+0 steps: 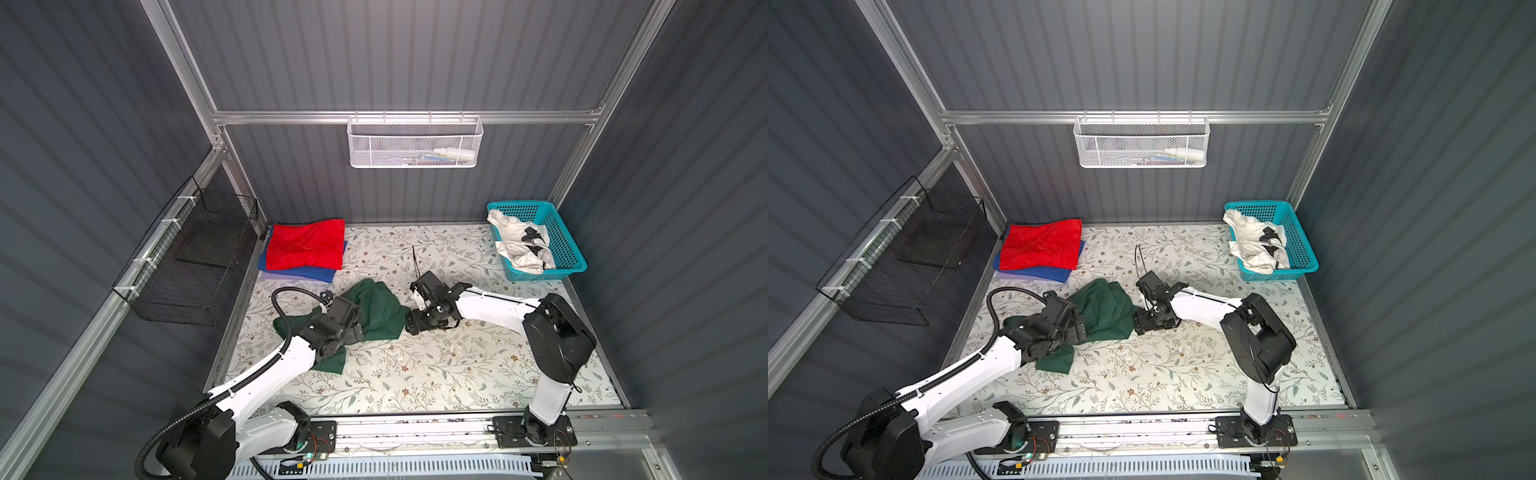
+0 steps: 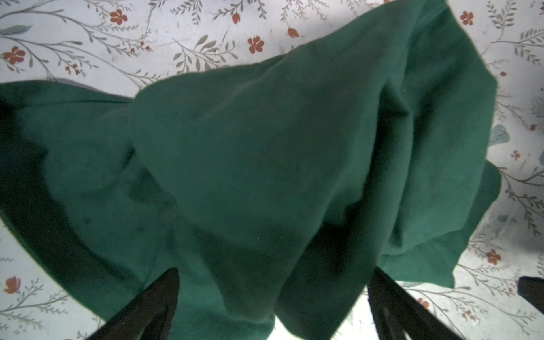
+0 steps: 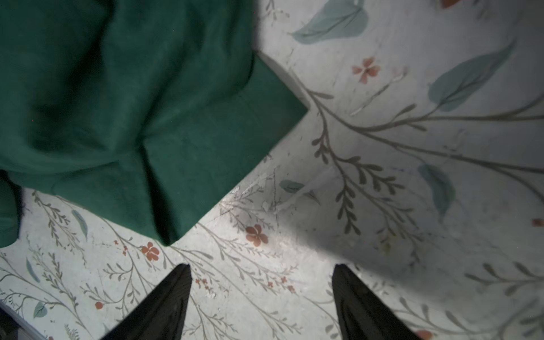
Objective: Fold and stack the t-shirts
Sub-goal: 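Reach the right gripper to the green t-shirt and grasp its edge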
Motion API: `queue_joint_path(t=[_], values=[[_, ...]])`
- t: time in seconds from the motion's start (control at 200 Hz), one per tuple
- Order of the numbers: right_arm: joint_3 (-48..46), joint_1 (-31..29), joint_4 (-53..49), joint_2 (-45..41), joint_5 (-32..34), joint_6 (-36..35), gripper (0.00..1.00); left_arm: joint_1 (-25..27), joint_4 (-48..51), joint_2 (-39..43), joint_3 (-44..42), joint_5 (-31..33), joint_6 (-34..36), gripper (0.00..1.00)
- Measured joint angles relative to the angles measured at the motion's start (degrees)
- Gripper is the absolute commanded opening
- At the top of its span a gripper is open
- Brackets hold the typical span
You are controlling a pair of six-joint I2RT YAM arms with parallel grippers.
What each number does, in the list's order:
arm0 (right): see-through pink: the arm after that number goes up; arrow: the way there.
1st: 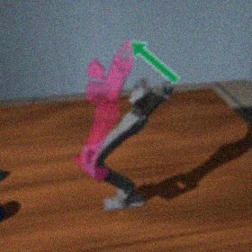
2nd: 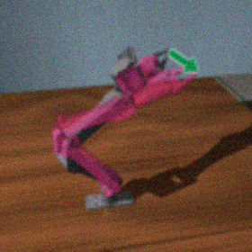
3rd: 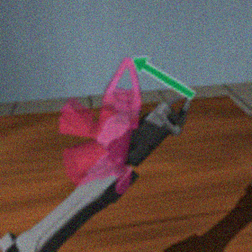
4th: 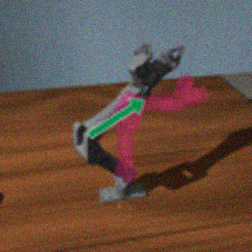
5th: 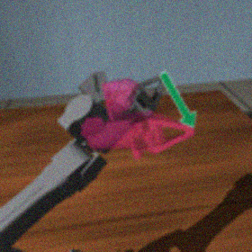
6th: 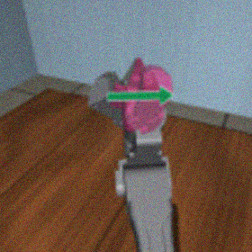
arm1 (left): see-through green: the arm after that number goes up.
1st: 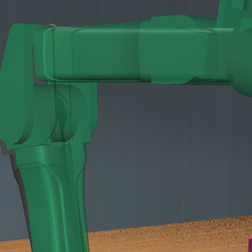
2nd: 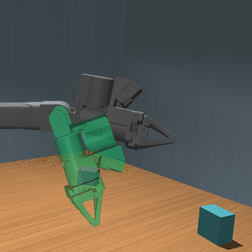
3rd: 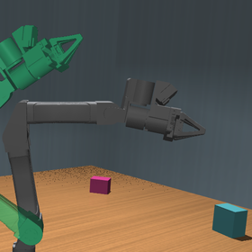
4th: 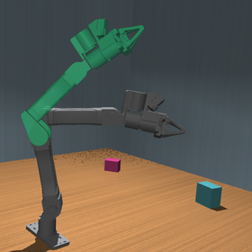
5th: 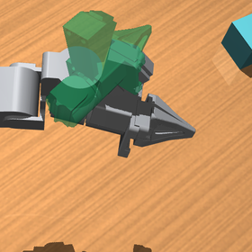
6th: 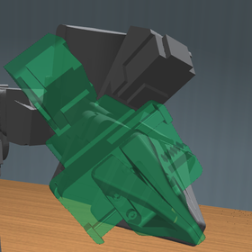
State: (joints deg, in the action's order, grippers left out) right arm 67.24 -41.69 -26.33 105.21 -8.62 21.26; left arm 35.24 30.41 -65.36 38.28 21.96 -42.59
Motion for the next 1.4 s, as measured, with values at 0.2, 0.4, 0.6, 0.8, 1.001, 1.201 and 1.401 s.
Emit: queue_joint_path(t=[0.2, 0.4, 0.6, 0.8, 1.001, 1.201, 1.401], values=[[3.5, -0.8, 0.2, 2.8, 0.2, 0.5, 0.75, 0.0, 0.0, 2.1, -2.7, 0.8, -2.8, 1.00], [6.3, -1.2, 1.0, 6.3, 0.9, 1.7, 0.72, 0.0, 0.0, 4.1, -3.7, 1.2, -4.0, 1.00], [10.0, -2.1, 1.0, 9.5, 2.5, 2.7, 0.67, 0.0, -0.3, 4.0, -4.1, 1.2, -4.6, 0.99], [13.1, -2.9, -0.5, 11.7, 3.9, 2.7, 0.53, 0.0, -2.0, 3.5, -4.4, 1.2, -4.7, 0.94], [15.1, -2.9, -1.8, 13.4, 3.9, 1.8, 0.15, 0.0, -3.6, 3.1, -5.1, 1.0, -4.9, 0.79], [16.9, -2.9, -1.9, 14.7, 3.0, 0.8, 0.00, 0.0, -4.3, 3.0, -5.2, 1.0, -5.3, 0.47], [15.9, -2.8, -0.5, 13.2, 4.7, 0.4, 0.00, 0.0, -3.6, 3.0, -5.0, 1.4, -5.1, 0.20]])
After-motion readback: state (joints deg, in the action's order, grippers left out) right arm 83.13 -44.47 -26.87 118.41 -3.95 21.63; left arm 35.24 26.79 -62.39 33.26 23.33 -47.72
